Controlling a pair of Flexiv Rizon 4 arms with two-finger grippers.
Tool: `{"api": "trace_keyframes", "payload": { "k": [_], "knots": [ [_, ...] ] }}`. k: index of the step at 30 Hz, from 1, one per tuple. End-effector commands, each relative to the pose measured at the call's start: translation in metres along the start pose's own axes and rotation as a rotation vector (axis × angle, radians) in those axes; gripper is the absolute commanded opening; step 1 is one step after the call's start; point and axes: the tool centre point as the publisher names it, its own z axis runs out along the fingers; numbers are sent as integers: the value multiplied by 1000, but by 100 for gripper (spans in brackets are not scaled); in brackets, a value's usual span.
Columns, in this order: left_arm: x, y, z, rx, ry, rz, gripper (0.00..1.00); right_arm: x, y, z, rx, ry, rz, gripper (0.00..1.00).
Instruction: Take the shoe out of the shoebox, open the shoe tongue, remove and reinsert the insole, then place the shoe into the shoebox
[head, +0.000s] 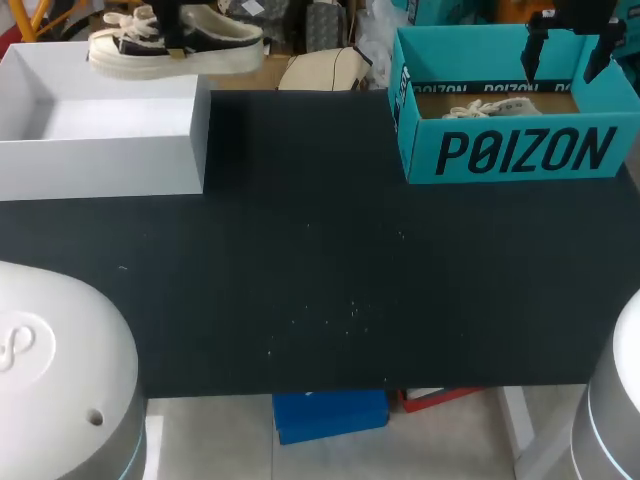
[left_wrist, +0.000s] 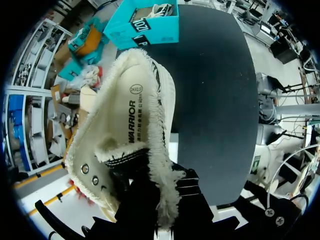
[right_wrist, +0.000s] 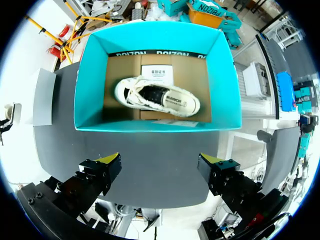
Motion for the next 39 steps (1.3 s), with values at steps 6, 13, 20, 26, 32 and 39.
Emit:
{"api": "trace_keyframes", "payload": {
  "k": [6,13,20,26,32,39],
  "knots": [
    [125,-87,-15,-42,-278,-30,0,0,0,0,0,0,0,100],
    [161,-129,24,-15,-262,-60,0,0,0,0,0,0,0,100],
    [201,-167,85,-19,-198,-50,0,0,0,0,0,0,0,100],
    [227,-192,138,-19,-142,-59,0,0,0,0,0,0,0,100],
    [238,-199,179,-22,-124,-70,0,0,0,0,0,0,0,100],
    [249,-197,220,-24,-133,-29,0,0,0,0,0,0,0,100]
  ]
}}
